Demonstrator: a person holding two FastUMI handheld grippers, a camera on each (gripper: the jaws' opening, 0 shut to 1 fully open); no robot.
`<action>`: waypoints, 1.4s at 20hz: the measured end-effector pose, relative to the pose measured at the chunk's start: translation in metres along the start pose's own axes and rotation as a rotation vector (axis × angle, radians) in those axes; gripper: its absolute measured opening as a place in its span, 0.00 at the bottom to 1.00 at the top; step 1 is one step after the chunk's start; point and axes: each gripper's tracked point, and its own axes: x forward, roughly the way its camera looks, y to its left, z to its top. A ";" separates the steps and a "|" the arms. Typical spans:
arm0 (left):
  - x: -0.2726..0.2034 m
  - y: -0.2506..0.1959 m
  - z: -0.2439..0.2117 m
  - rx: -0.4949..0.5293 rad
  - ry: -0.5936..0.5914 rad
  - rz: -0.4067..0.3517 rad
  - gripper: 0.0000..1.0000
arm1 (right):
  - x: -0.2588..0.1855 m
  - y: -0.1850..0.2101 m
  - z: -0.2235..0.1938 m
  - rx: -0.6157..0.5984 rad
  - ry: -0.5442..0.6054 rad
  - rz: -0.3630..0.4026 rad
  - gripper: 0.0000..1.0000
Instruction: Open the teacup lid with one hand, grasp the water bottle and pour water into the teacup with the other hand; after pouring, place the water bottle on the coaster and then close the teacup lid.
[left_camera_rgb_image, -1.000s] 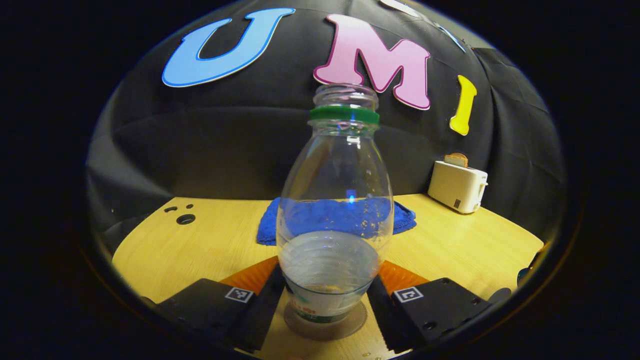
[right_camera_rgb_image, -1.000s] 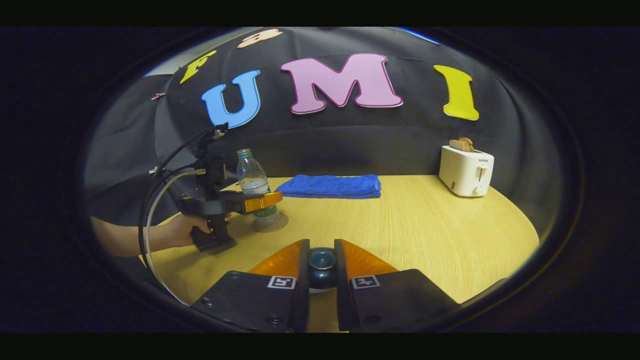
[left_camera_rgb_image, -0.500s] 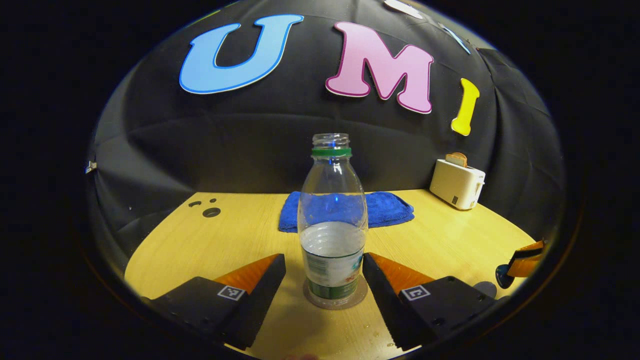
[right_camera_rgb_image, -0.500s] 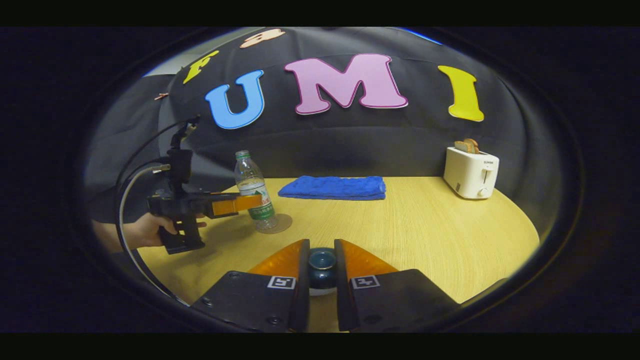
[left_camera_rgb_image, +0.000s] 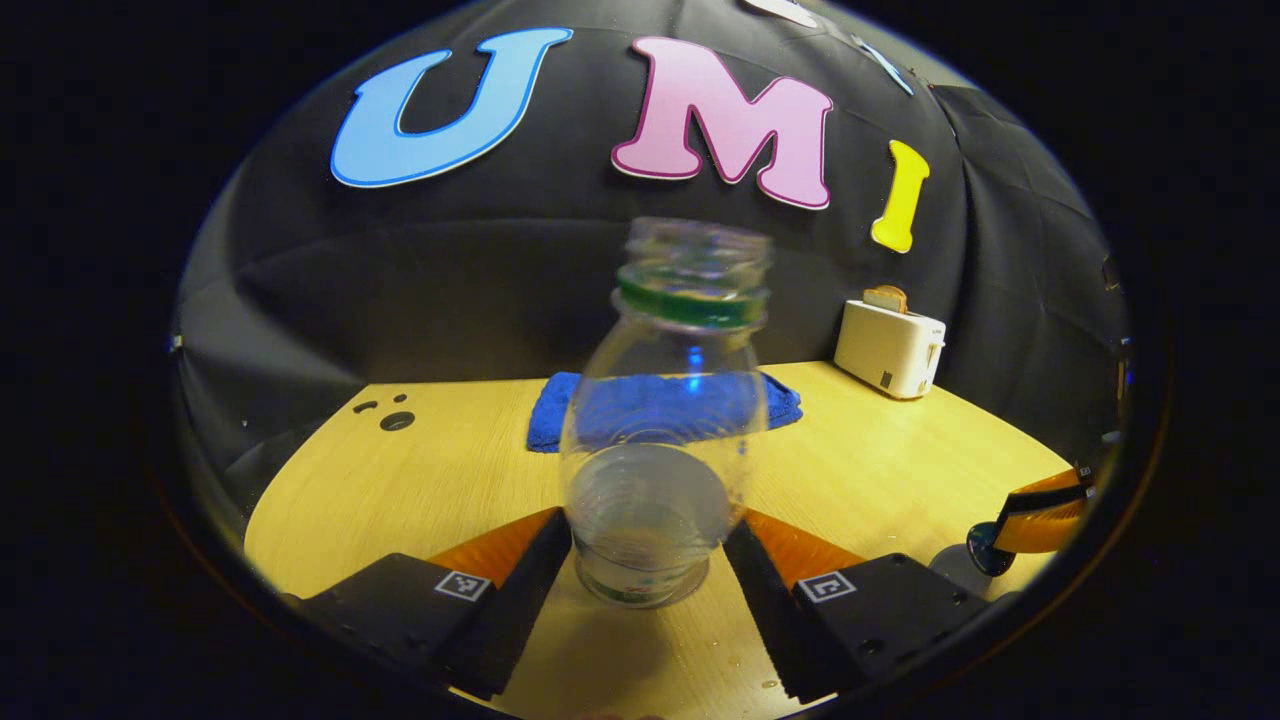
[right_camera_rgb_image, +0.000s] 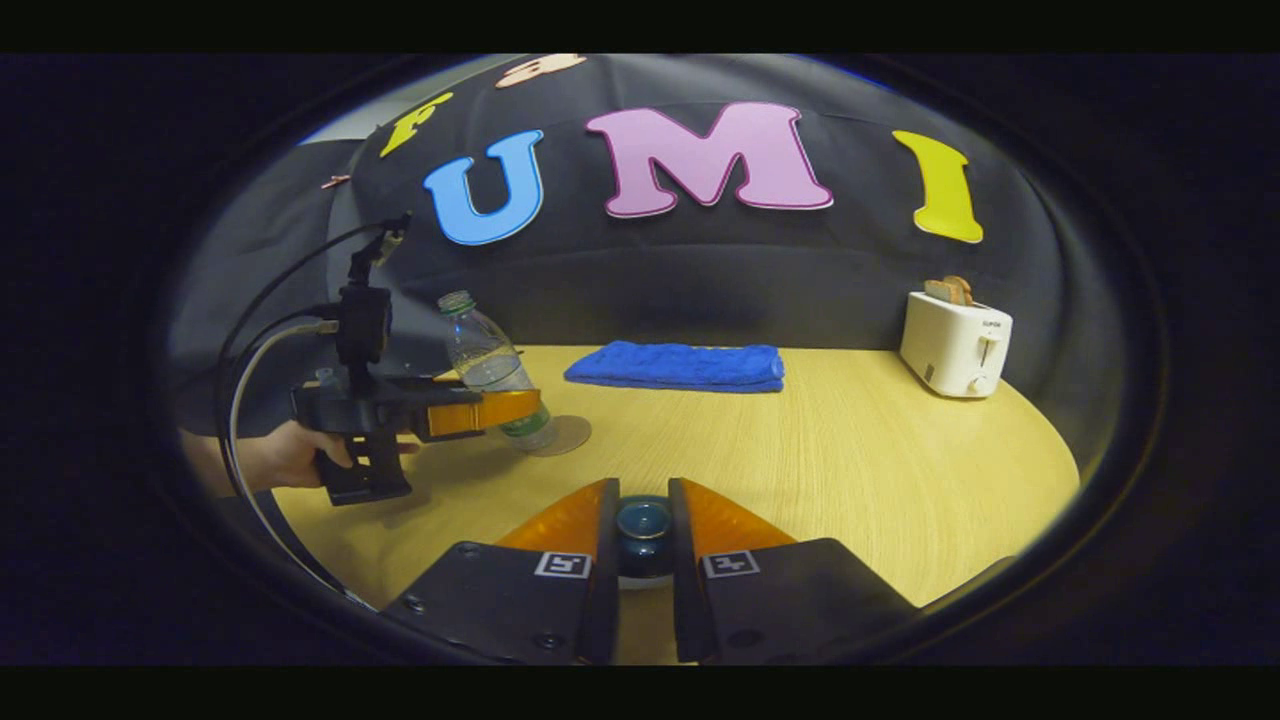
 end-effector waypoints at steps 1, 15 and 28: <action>0.003 0.002 -0.001 0.002 0.001 0.004 0.96 | 0.001 0.001 -0.002 0.000 0.004 0.001 0.21; 0.048 -0.002 0.017 0.132 0.095 -0.048 0.78 | 0.001 -0.004 -0.019 0.004 0.039 0.000 0.26; 0.061 0.006 0.015 0.132 0.268 -0.077 0.81 | 0.007 -0.006 -0.015 0.021 0.034 -0.010 0.25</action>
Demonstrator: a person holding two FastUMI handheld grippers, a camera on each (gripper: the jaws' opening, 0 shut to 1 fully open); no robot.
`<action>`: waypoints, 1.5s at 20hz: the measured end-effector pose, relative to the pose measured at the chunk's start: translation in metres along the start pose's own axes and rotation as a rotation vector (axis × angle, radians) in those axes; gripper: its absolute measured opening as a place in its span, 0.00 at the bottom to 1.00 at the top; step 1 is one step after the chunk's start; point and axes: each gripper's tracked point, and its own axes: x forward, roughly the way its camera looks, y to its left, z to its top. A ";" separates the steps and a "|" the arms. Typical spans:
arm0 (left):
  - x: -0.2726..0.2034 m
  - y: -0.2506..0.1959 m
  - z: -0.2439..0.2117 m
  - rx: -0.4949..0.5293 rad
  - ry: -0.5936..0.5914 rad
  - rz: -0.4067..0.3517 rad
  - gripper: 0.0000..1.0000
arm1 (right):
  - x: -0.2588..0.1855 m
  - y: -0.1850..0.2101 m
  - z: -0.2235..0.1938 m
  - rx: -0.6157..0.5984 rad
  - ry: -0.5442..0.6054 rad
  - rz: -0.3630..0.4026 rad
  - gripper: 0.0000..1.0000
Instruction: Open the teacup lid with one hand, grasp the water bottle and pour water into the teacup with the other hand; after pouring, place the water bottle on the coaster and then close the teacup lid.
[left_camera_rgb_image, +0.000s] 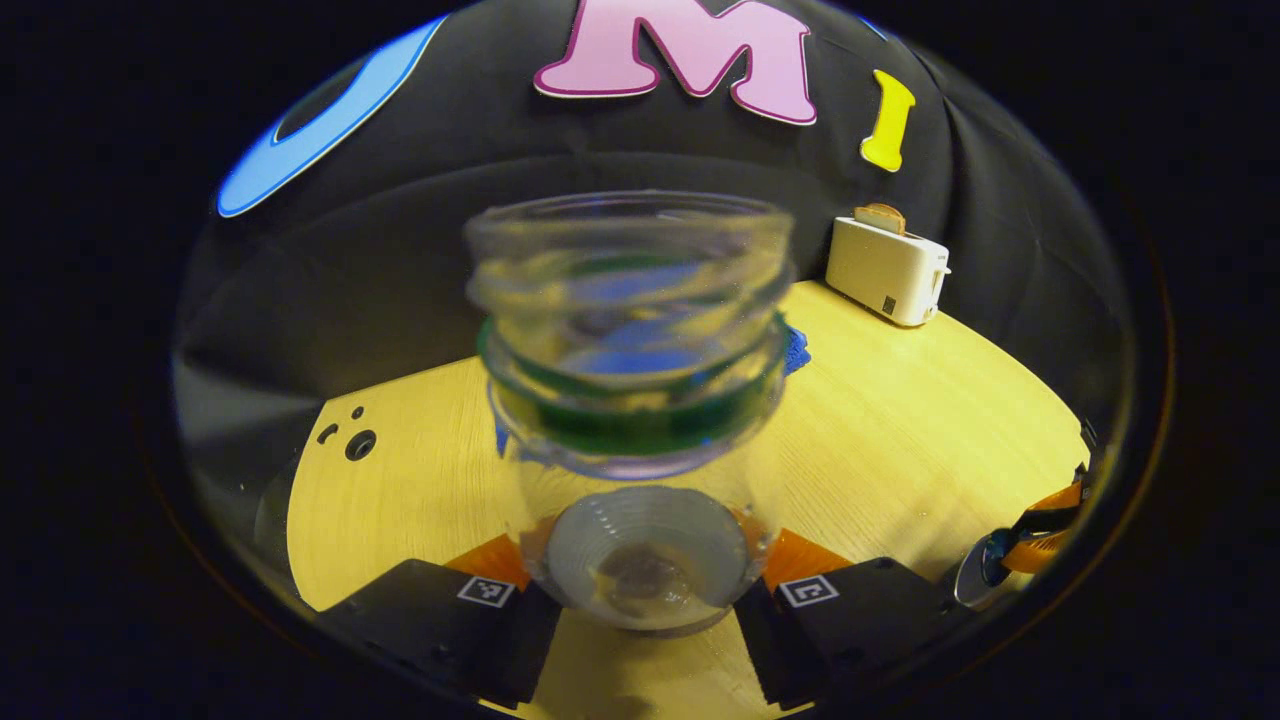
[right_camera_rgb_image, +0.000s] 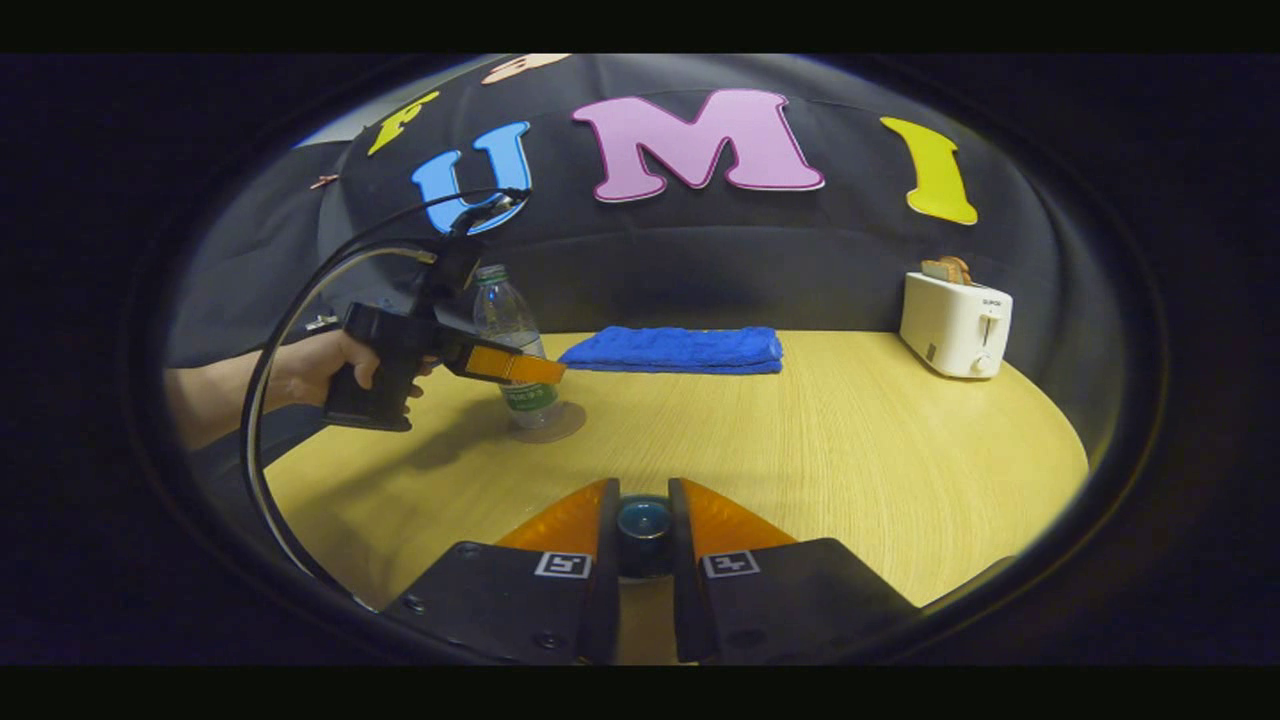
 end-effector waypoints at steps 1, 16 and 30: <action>0.000 0.000 -0.001 -0.009 -0.002 0.001 0.82 | 0.001 -0.001 -0.001 -0.001 0.001 -0.001 0.25; -0.064 -0.001 -0.037 -0.148 0.034 0.027 0.97 | 0.000 -0.005 0.005 -0.015 -0.022 -0.008 0.25; -0.161 -0.001 -0.074 -0.236 -0.082 0.085 0.96 | 0.007 0.009 -0.006 -0.069 -0.102 -0.005 0.20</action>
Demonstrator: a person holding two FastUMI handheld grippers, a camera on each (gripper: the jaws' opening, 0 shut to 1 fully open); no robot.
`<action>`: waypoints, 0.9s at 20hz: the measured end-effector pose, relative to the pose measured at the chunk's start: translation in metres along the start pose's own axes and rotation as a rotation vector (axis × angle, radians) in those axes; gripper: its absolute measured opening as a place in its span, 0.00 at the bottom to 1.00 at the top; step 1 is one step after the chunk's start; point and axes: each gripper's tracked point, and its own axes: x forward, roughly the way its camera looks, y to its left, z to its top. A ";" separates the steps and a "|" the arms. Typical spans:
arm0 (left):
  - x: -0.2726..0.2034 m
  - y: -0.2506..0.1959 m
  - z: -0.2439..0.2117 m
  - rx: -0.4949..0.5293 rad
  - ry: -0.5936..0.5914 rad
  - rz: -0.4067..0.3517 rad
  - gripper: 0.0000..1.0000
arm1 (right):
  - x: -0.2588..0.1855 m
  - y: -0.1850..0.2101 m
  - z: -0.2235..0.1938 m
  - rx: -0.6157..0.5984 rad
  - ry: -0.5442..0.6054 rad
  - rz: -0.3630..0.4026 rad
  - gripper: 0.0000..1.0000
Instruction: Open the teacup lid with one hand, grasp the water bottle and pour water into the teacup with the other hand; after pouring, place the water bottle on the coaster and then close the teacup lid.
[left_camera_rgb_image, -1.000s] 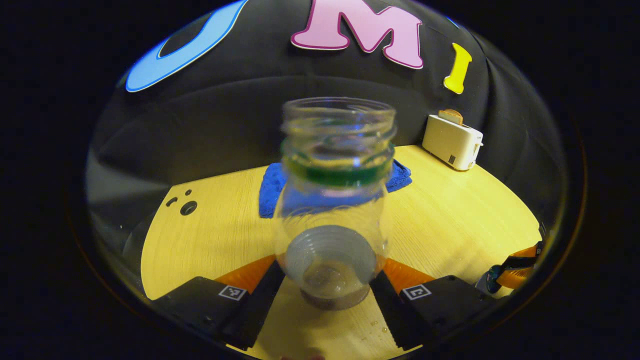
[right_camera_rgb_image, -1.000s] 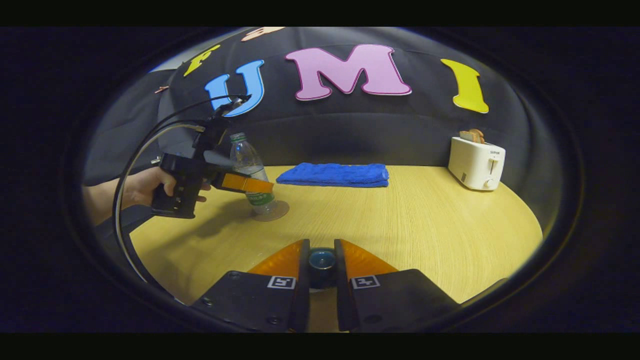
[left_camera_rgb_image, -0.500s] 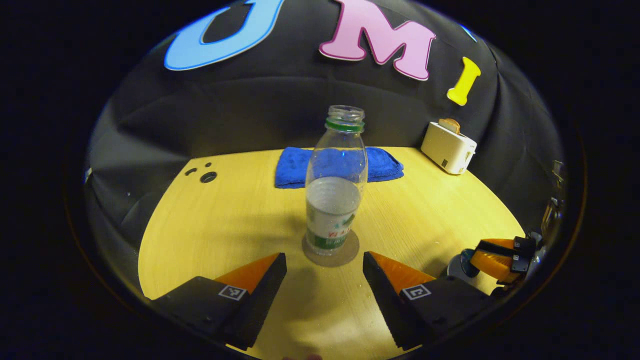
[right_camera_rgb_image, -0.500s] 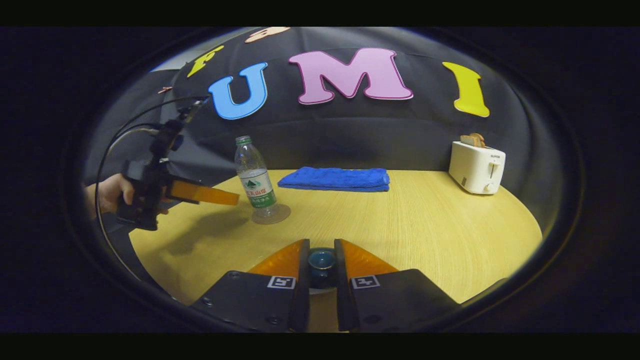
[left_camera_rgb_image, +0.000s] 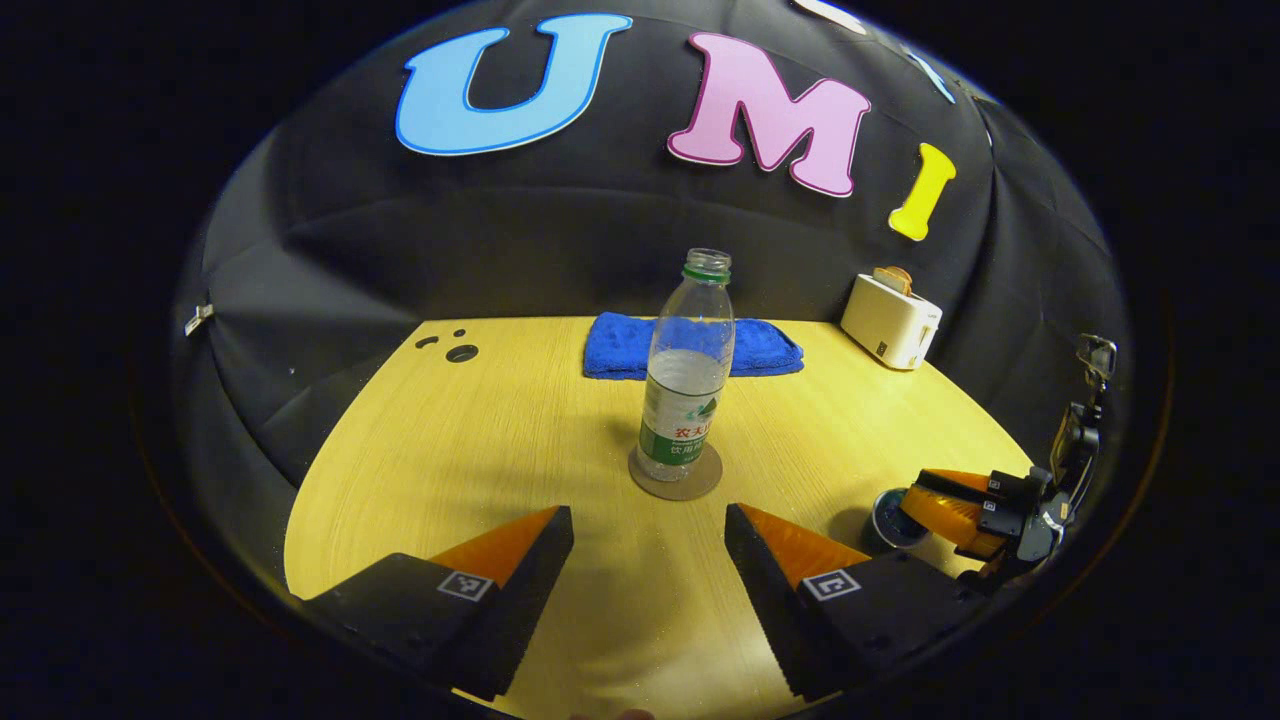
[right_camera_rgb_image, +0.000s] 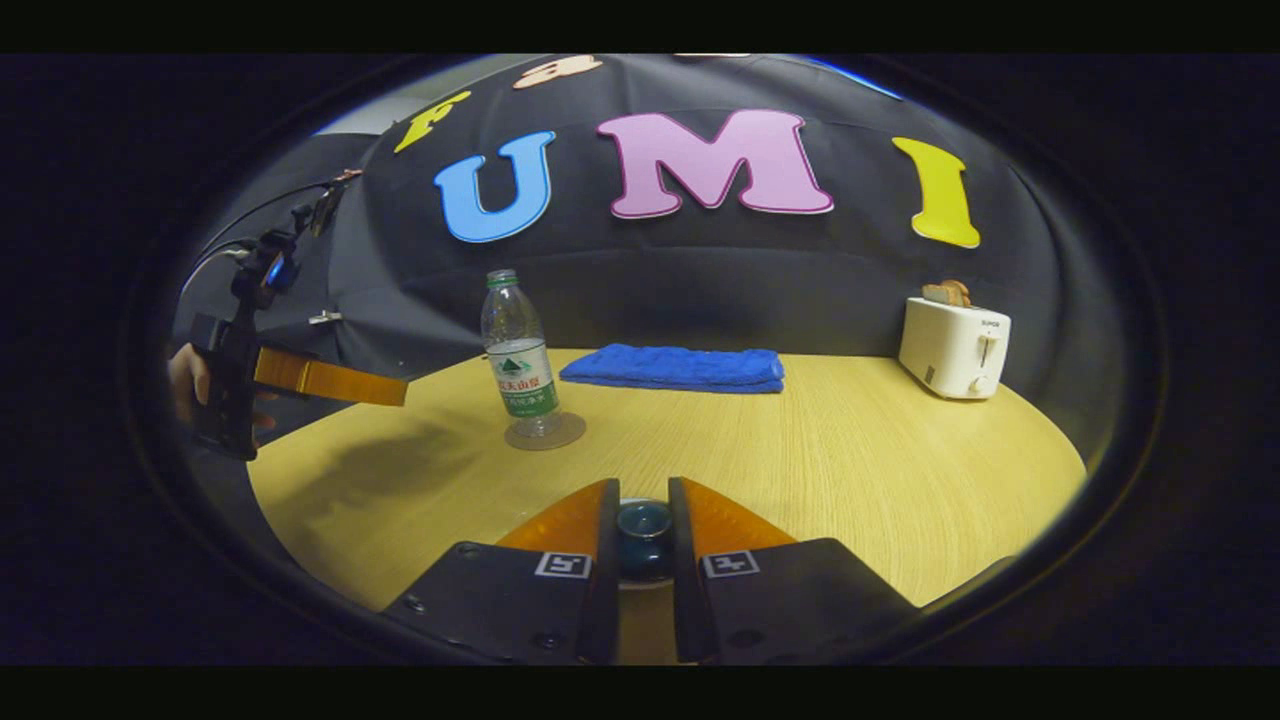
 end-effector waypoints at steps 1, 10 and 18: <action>0.000 -0.002 0.000 -0.005 -0.003 -0.001 0.95 | 0.001 0.003 -0.005 0.004 0.013 0.011 0.20; -0.022 -0.008 0.010 -0.009 -0.040 0.011 0.95 | -0.009 0.004 0.003 0.026 0.028 0.002 0.76; -0.128 -0.026 0.128 0.005 -0.390 0.209 0.94 | -0.073 -0.038 0.125 0.014 -0.072 -0.111 1.00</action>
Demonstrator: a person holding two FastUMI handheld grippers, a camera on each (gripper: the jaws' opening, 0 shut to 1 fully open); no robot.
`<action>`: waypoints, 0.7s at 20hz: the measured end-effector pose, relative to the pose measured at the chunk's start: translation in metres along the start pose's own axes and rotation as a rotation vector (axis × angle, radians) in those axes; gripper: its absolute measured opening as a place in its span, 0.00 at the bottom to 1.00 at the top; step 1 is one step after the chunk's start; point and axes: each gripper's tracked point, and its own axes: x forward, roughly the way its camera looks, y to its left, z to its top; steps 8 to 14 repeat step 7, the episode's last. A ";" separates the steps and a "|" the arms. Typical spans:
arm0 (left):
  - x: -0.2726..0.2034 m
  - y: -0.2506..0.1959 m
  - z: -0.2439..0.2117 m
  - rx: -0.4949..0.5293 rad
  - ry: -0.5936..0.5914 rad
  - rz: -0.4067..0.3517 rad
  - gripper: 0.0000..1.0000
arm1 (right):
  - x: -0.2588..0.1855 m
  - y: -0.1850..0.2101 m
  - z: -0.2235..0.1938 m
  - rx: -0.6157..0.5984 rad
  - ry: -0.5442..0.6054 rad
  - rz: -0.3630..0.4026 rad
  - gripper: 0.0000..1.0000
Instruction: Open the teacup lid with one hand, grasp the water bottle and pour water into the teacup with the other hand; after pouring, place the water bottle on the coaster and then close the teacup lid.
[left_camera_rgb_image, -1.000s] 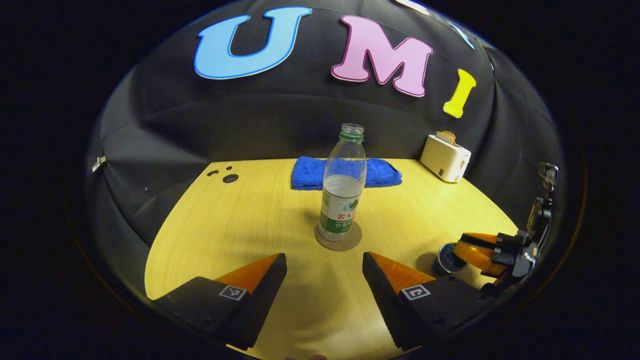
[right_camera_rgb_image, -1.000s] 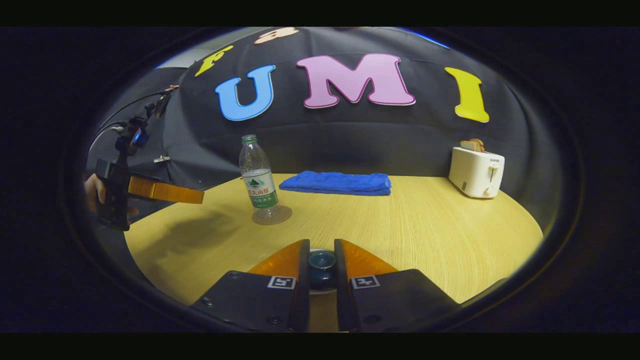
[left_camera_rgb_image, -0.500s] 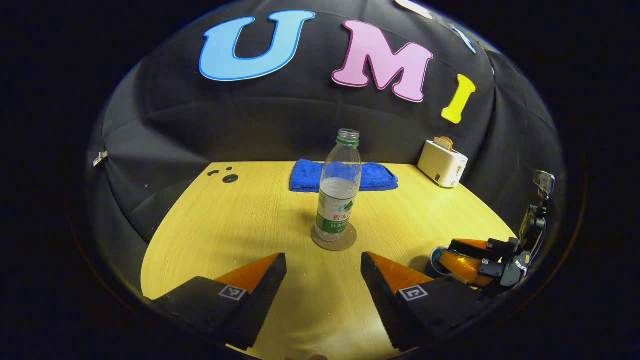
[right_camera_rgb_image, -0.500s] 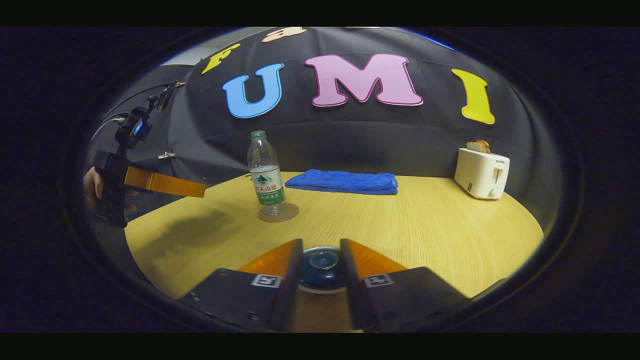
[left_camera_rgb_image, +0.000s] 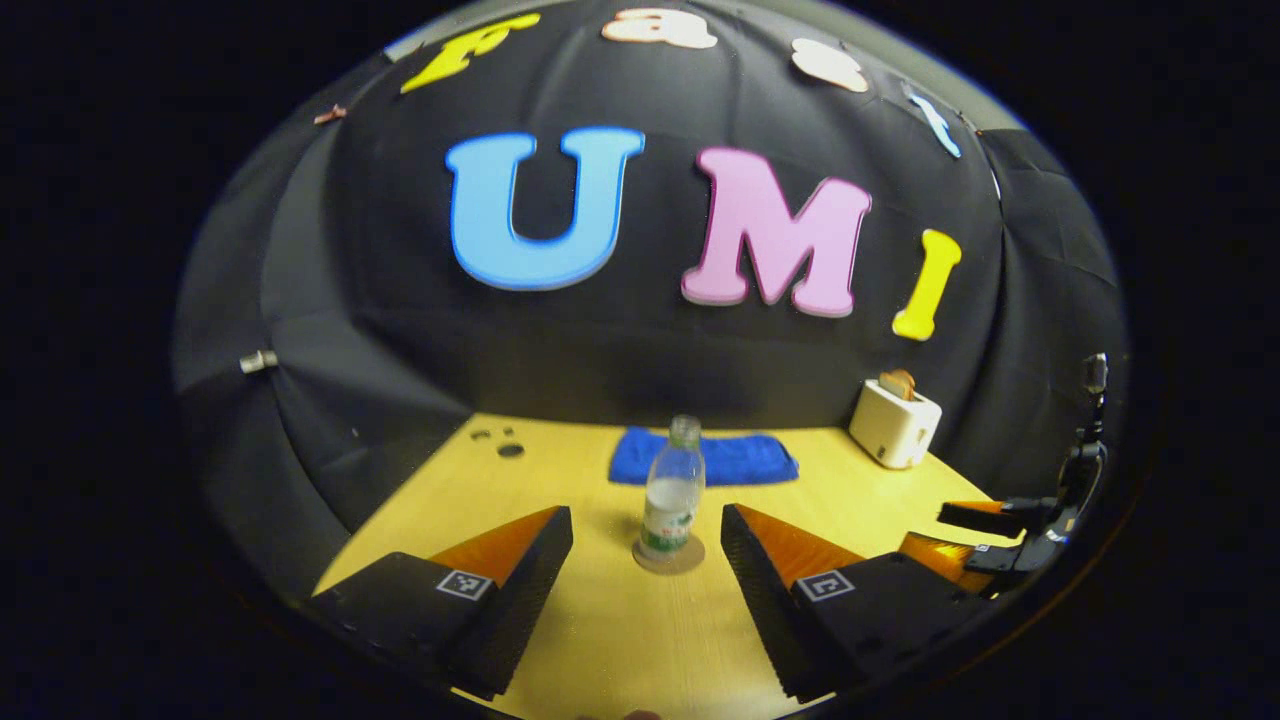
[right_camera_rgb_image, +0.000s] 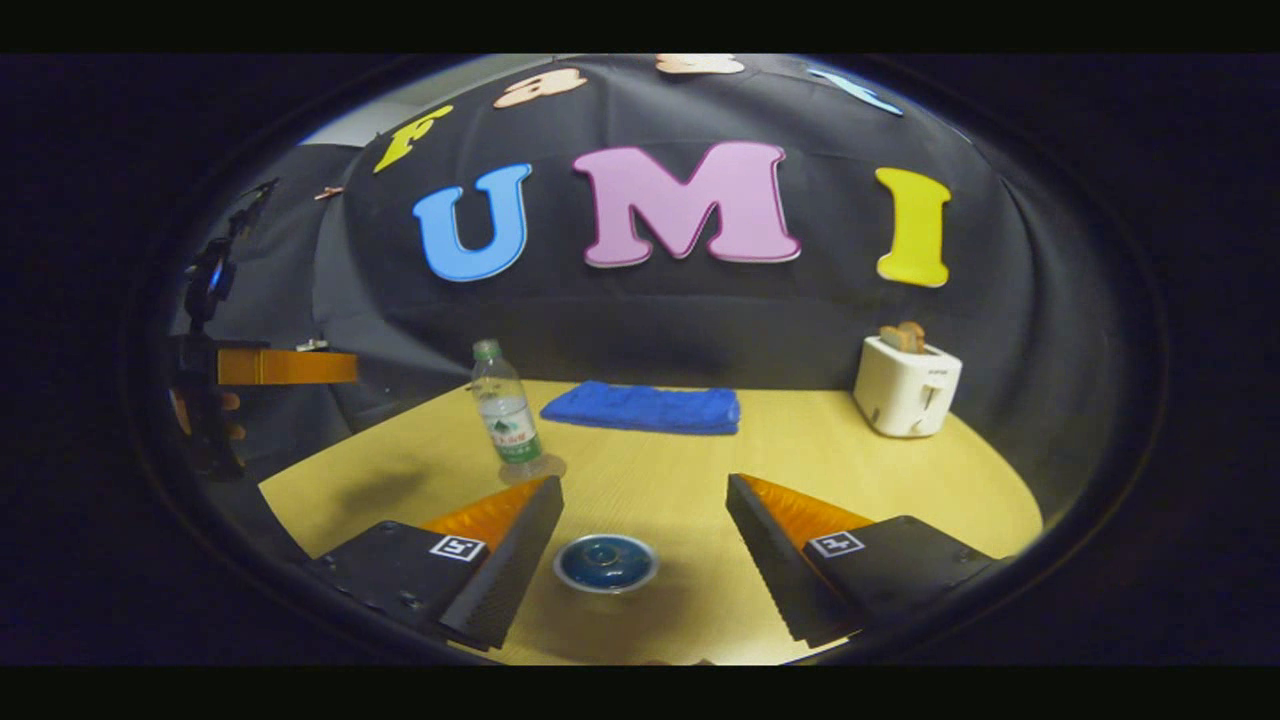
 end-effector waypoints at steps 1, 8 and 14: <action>-0.013 -0.002 0.023 0.000 -0.044 0.033 0.94 | -0.012 -0.007 0.020 -0.004 -0.021 -0.020 1.00; -0.082 0.044 0.046 -0.089 -0.096 0.054 0.94 | -0.073 -0.030 0.099 0.008 -0.096 -0.101 1.00; -0.082 0.044 0.046 -0.089 -0.096 0.054 0.94 | -0.073 -0.030 0.099 0.008 -0.096 -0.101 1.00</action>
